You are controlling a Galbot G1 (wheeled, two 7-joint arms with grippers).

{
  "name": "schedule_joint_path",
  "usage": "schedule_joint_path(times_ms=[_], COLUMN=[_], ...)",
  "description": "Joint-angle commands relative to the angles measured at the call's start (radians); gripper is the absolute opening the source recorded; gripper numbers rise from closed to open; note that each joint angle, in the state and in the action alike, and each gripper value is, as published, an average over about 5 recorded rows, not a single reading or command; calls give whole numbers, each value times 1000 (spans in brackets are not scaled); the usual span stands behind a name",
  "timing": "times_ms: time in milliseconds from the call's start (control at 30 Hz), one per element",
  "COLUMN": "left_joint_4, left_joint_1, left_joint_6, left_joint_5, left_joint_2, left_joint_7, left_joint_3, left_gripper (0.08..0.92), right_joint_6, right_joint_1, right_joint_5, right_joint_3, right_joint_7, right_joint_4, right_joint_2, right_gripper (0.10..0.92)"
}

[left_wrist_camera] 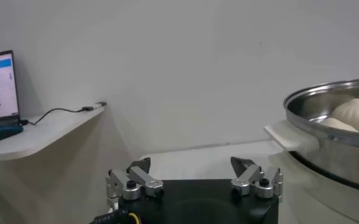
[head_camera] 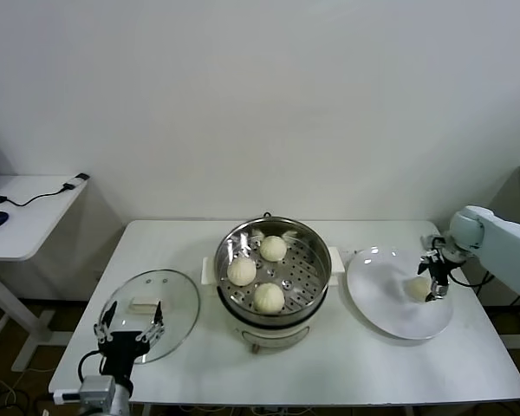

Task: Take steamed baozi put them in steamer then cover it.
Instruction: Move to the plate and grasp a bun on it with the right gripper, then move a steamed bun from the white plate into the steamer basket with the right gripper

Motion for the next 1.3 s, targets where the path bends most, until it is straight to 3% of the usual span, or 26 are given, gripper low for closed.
schedule_joint_path(times_ms=[33,300,467,667,900,1067,1300], left_joint_4=[6,14,30,84,122,130,116], left_joint_1=[-2,-5,-15,-32,-30,-27,-32], left_joint_6=[-1,-5,-8,-33,-66,-81,-78], left_joint_5=[-1,-2,-4,-20,-42,-57,-65], left_joint_2=[3,5,14,45,65,70,62], left_joint_7=[1,4,9,16,20,20,21], left_joint_3=[1,-4,-13,-17,-17,-15,-13], left_gripper=[823,823,823,823,823,823,823], right_joint_6=[0,-7,-30,-64,-147,-232,-379], right_joint_1=[-54,-50,58,508,992,1104,991], right_joint_5=[-36,-37,2,270,600,780,851], right_joint_3=[52,54,-12,-413,-718,-744,-662], right_joint_7=[5,10,8,-6,-29,12,174], right_joint_4=[-60,-32,76,308,559,747,859], right_joint_2=[40,29,-36,-87,13,110,221], right_gripper=[820,698,690,700,704,702,697])
